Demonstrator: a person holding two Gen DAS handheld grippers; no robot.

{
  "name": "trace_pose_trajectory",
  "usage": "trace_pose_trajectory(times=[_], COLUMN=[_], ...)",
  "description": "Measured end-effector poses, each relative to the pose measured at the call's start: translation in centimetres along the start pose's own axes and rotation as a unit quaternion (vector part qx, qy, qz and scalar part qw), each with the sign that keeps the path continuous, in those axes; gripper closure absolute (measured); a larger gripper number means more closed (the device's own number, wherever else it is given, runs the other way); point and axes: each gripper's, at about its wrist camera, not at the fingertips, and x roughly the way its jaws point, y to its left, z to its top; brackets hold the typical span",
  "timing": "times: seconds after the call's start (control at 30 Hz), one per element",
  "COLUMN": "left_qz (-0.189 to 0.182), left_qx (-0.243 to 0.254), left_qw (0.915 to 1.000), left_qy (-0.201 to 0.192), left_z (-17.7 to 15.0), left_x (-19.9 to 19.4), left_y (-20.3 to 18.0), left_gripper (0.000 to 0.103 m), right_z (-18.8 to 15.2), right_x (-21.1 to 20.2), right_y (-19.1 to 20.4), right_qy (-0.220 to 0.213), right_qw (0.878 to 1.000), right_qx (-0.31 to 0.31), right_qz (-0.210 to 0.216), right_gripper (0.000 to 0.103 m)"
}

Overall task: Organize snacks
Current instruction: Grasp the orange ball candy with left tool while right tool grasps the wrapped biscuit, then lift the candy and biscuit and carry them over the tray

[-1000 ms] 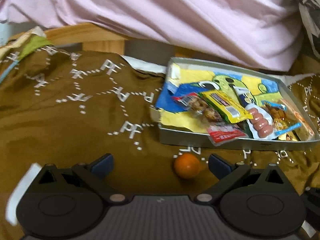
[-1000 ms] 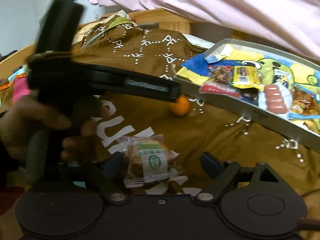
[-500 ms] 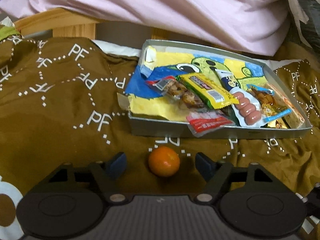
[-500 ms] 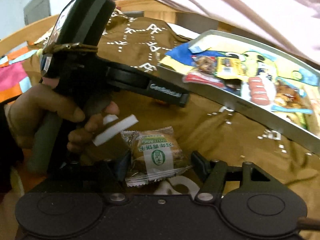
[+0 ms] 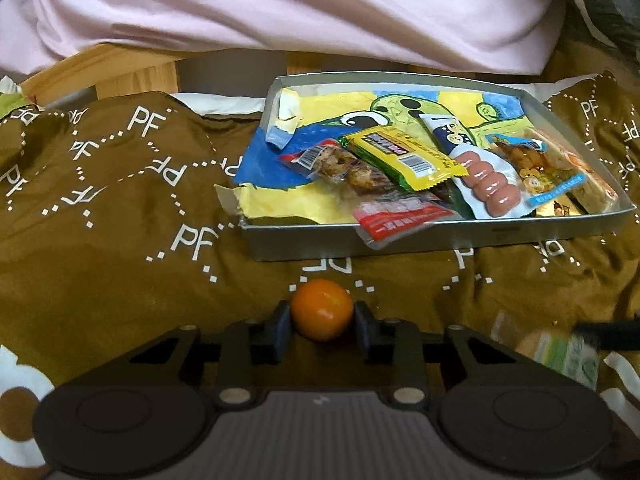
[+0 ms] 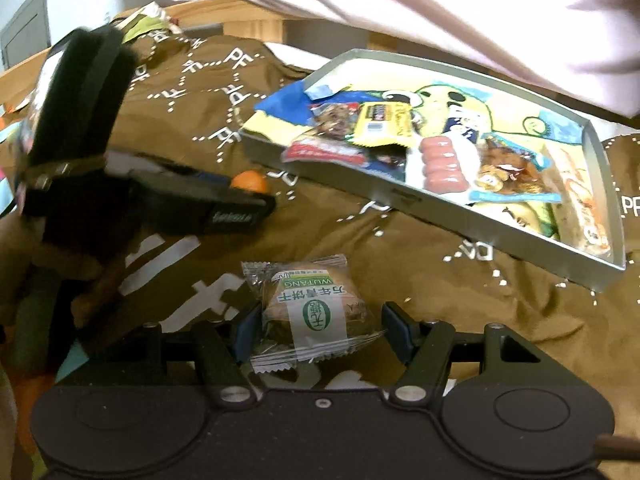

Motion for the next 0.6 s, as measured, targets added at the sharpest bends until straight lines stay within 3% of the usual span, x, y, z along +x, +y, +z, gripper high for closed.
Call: trace_pose_trajectory(times=[0.6], left_qz=[-0.045], left_qx=[-0.027], left_qw=[0.9986], left_qy=[0.002], left_z=[-0.5], left_x=[-1.2], left_y=[0.4], left_gripper=[0.069], right_z=[0.1], right_x=[0.8], right_y=[-0.9], right_qy=[-0.010], right_qw=[1.000], right_qx=[0.023], right_qz=[-0.008], right_gripper=[0.037])
